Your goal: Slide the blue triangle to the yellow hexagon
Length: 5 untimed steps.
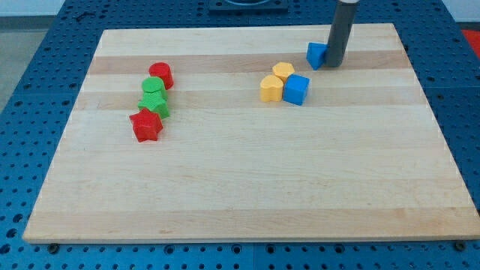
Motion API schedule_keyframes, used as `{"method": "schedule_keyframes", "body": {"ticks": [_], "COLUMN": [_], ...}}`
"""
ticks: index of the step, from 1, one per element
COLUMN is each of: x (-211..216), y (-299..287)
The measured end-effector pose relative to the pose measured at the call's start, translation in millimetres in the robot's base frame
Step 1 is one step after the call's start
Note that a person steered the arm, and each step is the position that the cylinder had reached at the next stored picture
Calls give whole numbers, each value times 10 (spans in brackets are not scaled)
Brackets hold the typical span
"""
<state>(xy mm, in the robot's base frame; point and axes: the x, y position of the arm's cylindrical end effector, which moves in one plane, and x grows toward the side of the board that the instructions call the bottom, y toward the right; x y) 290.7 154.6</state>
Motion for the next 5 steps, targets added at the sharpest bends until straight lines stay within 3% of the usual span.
{"method": "schedule_keyframes", "body": {"ticks": [2,5], "x": [-276,-132], "y": [-104,-529]}}
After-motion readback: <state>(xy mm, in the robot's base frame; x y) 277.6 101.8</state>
